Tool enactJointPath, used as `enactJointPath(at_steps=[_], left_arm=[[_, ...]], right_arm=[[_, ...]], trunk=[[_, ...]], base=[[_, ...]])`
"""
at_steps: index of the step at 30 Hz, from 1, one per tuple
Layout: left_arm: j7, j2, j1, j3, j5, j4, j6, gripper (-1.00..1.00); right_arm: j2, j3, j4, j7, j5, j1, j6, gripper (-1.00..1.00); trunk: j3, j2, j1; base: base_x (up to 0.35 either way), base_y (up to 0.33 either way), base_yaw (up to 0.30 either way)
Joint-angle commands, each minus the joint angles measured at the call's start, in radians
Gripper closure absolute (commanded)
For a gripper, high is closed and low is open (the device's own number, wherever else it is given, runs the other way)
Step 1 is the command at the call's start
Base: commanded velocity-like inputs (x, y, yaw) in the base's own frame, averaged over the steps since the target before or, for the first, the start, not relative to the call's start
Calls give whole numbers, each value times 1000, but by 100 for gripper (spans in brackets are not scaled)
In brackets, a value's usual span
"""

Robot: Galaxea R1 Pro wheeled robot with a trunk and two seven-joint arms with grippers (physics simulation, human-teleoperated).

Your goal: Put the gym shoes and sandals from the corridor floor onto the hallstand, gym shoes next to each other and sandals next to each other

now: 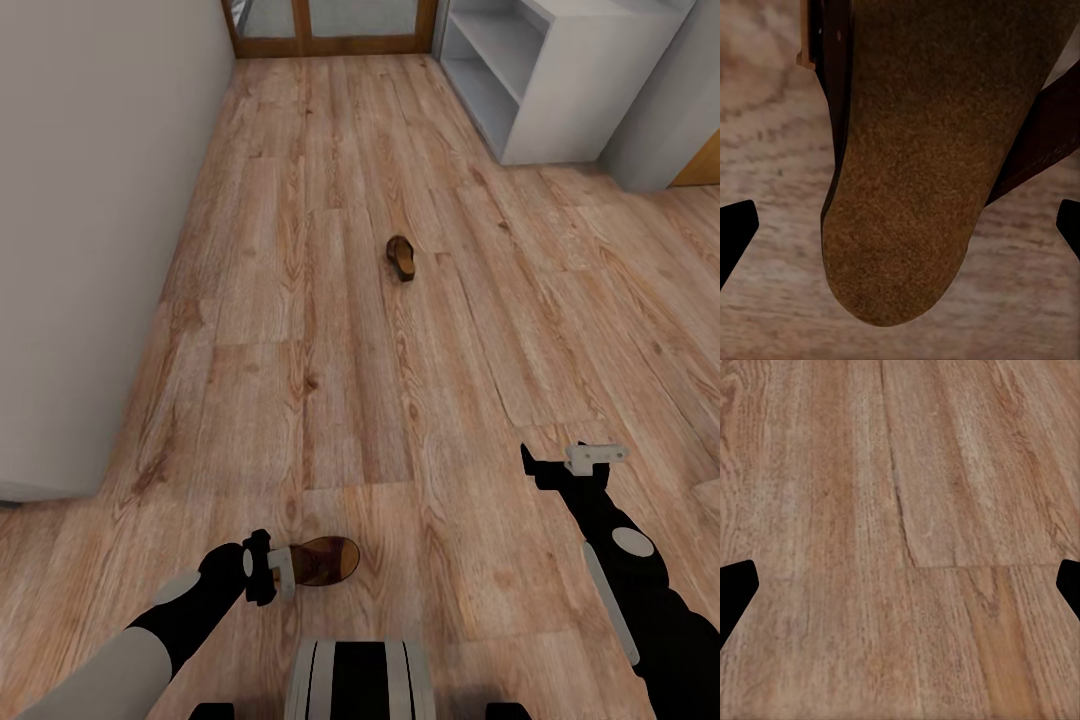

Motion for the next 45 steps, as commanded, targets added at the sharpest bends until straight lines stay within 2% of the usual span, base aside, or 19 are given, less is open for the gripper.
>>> enactJointPath(at_steps=[1,9,16,36,45], left_arm=[[-5,1,0,-4,-5,-2,4,-100],[-5,1,0,-5,-5,-2,4,-100],[-5,1,0,-6,-5,-2,4,-100],[-4,2,0,-4,-8,-3,6,-100],[-3,1,0,10,-70,-29,12,-100]], right_arm=[[0,0,-2,2,0,0,6,-100],[0,0,-2,2,0,0,6,-100],[0,0,-2,2,0,0,6,-100],[0,0,-2,2,-1,0,6,-100],[0,0,-2,2,-1,0,6,-100]], trunk=[[-1,0,0],[-1,0,0],[-28,-2,3],[-28,-2,3],[-28,-2,3]], base=[[0,0,0],[0,0,0],[0,0,0],[0,0,0],[0,0,0]])
